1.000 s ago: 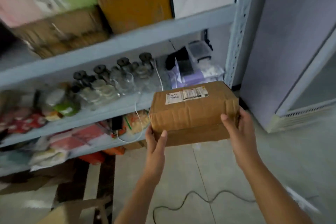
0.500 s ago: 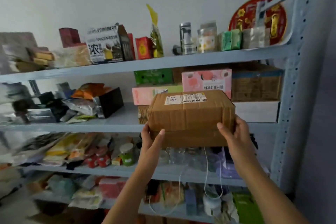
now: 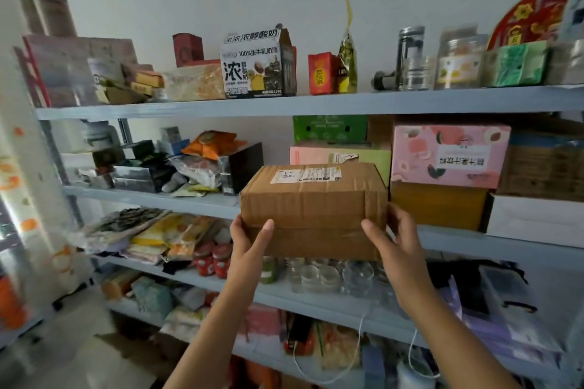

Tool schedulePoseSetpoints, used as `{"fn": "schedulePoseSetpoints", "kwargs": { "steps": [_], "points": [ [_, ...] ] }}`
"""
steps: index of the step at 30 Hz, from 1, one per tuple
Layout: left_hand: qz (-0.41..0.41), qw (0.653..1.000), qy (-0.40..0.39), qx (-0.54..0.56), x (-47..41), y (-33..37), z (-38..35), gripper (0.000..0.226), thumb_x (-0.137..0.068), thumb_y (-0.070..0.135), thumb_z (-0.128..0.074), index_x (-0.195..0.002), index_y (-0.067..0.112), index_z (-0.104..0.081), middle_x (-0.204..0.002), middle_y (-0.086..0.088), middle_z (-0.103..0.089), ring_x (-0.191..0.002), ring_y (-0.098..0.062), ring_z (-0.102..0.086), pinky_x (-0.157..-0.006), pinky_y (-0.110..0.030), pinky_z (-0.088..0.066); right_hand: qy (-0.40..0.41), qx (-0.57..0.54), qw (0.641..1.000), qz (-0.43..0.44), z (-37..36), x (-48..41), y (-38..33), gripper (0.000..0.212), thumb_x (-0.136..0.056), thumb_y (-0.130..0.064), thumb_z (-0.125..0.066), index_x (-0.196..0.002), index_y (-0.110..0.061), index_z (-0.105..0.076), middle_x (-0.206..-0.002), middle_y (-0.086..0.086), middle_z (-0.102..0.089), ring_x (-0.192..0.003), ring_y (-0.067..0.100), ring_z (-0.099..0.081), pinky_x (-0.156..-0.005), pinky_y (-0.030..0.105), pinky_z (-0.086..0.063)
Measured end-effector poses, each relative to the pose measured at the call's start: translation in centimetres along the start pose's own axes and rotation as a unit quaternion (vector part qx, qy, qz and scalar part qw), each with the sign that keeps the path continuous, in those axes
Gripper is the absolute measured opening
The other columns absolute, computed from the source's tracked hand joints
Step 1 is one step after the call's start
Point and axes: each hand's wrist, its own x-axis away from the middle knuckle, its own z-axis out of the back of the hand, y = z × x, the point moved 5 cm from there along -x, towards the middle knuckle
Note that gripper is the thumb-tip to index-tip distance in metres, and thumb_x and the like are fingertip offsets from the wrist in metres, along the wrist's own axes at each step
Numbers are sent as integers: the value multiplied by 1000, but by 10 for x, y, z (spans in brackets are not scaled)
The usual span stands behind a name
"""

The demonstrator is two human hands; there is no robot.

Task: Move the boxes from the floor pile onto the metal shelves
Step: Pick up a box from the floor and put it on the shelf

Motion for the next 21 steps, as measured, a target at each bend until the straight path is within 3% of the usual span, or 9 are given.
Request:
{"fn": "schedulePoseSetpoints", "kwargs": {
  "steps": [4,7,9,12,15,18,21],
  "points": [
    [8,999,47,7,-56,-24,51,81,-82,60,-64,-147,37,-24,-143,6,-41,-128,-18,-46,-109,-43,-41,4,35,999,-21,-63,-23,25,71,-79,-54,-68,-142,-37,-40,-141,-11,-46,-127,8,-47,-101,30,-42],
    [20,998,59,22,-112,-42,87,71,-84,57,-61,-143,35,-27,-141,3,-43,-127,-20,-46,-107,-44,-43,-18,56,998,1,-116,-43,36,38,-79,-65,-65,-113,-58,-48,-127,-24,-39,-111,-15,-45,-93,16,-40],
    [32,997,65,38,-152,-52,110,77,-79,64,-62,-142,33,-30,-144,3,-42,-129,-21,-46,-108,-45,-42,-17,95,995,40,-149,-53,42,37,-78,-73,-56,-111,-62,-43,-125,-23,-36,-117,-16,-40,-97,16,-39],
    [44,996,54,55,-211,-69,137,84,-68,78,-65,-137,36,-38,-142,6,-45,-131,-21,-44,-111,-51,-38,-8,119,986,118,-194,-63,54,52,-82,-69,-51,-129,-50,-44,-148,-14,-26,-140,-1,-27,-114,21,-30],
    [71,996,18,55,-261,-94,149,70,-66,82,-62,-124,46,-45,-133,13,-49,-131,-19,-43,-114,-50,-35,-34,96,984,145,-225,-77,66,52,-86,-60,-56,-132,-37,-48,-161,-11,-13,-148,4,-16,-115,16,-24],
    [57,997,-25,46,-292,-110,139,41,-95,57,-47,-129,35,-44,-124,14,-51,-128,-17,-45,-107,-37,-38,-22,56,995,77,-230,-103,79,83,-70,-72,-66,-141,-50,-29,-158,-15,-19,-144,1,-23,-110,16,-32],
    [57,997,-36,44,-314,-120,126,44,-101,50,-42,-138,26,-41,-131,7,-51,-133,-20,-42,-103,-33,-38,-34,29,999,1,-230,-121,94,115,-51,-71,-80,-141,-59,-10,-145,-30,-28,-133,-16,-30,-101,7,-33]
  ]
}}
